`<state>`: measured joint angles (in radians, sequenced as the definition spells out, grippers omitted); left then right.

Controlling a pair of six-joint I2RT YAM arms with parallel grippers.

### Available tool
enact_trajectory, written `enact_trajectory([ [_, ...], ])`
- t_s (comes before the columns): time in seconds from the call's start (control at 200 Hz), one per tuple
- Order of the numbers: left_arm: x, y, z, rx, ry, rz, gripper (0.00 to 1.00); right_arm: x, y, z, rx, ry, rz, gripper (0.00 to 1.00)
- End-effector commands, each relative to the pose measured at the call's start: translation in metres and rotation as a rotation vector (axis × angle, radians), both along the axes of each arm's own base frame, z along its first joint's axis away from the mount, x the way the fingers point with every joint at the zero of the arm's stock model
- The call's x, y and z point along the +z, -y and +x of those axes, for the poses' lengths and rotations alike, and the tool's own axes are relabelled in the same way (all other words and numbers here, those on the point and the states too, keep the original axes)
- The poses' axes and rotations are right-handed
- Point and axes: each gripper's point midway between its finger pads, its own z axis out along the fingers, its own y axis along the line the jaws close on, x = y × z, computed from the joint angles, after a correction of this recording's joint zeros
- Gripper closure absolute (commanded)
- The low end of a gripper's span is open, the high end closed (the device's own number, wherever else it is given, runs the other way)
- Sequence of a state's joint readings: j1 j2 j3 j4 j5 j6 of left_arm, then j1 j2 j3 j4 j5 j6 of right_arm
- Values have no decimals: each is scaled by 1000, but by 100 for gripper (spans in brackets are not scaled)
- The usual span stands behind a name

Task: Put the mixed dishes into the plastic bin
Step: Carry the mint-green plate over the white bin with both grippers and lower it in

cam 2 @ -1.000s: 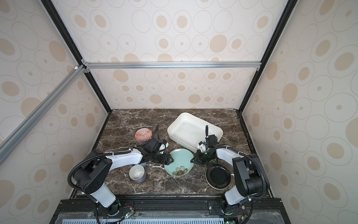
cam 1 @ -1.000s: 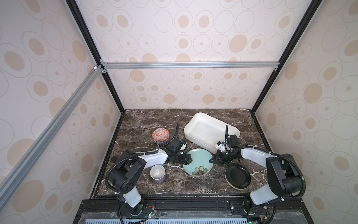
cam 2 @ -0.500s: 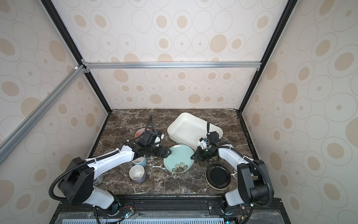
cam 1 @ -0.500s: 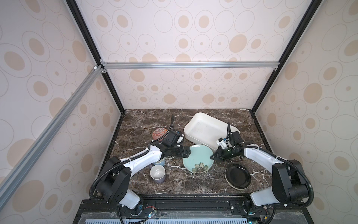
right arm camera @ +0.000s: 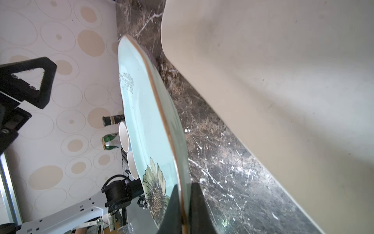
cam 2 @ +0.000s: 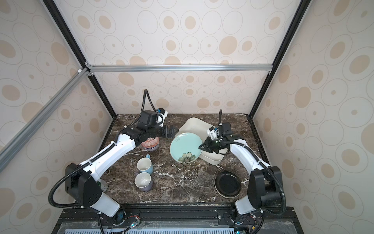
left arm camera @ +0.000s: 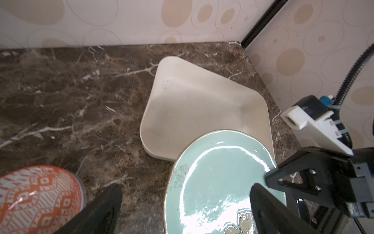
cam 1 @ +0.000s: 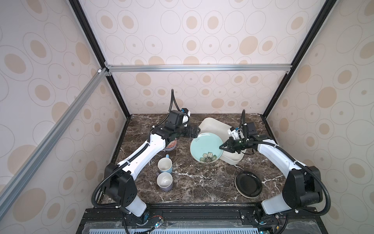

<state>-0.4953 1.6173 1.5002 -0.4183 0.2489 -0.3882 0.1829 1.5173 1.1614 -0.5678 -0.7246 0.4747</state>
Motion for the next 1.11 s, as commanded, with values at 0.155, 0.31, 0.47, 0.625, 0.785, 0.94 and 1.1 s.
enact_trajectory([
  [0.155, -18, 13, 59, -11, -34, 69, 1, 9, 33, 67, -131, 38, 14, 100],
  [0.31, -39, 32, 90, -34, -77, 55, 1, -5, 51, 92, -193, 22, 8, 100],
  [0.47, -59, 47, 113, -50, -112, 47, 1, -24, 59, 107, -220, -5, -23, 100],
  [0.625, -85, 55, 124, -59, -151, 41, 1, -43, 60, 118, -230, -36, -34, 100],
  [0.785, -109, 59, 122, -72, -199, 32, 3, -61, 63, 127, -235, -68, -62, 100],
  [0.94, -125, 62, 111, -89, -234, 22, 4, -77, 61, 138, -234, -99, -76, 100],
  [1.1, -139, 58, 90, -99, -261, 16, 6, -84, 44, 146, -197, -106, -100, 100],
])
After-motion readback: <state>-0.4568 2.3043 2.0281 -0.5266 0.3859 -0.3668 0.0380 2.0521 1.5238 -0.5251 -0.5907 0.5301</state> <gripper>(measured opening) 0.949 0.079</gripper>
